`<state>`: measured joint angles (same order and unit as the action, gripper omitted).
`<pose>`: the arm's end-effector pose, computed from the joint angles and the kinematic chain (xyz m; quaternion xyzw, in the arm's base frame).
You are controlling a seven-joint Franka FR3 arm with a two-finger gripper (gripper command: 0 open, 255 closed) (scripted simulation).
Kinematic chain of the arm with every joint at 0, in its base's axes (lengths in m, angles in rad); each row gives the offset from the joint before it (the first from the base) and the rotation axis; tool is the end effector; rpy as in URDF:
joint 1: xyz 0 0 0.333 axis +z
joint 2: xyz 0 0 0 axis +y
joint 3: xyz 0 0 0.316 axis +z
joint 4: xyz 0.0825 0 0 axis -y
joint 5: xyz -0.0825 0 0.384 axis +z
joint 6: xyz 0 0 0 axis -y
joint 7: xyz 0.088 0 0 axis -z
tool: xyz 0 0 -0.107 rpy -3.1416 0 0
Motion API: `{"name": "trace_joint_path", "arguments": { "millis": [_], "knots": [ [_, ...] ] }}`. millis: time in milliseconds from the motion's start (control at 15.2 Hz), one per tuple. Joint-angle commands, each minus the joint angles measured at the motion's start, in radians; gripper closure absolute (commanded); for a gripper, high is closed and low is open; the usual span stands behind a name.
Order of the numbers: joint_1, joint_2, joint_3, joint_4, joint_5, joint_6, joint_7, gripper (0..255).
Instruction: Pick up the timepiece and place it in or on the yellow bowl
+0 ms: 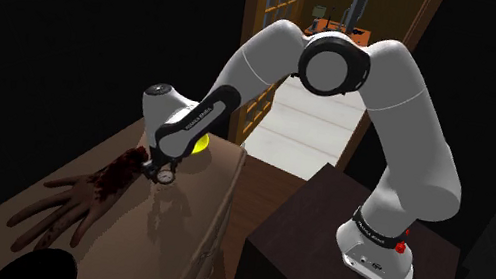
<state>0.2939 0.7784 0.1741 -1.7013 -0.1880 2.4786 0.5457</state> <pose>0.6036 0.2941 0.1473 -0.9999 -0.0099 -0.0056 0.0060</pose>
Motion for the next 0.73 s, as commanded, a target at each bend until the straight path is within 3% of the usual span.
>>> {"name": "trace_joint_path", "arguments": {
  "millis": [0,660],
  "knots": [
    [-0.006,-0.025,0.004,-0.010,0.004,-0.015,-0.005,255],
    [-0.020,-0.125,0.023,-0.029,0.024,-0.096,-0.016,255]
  ]
}}
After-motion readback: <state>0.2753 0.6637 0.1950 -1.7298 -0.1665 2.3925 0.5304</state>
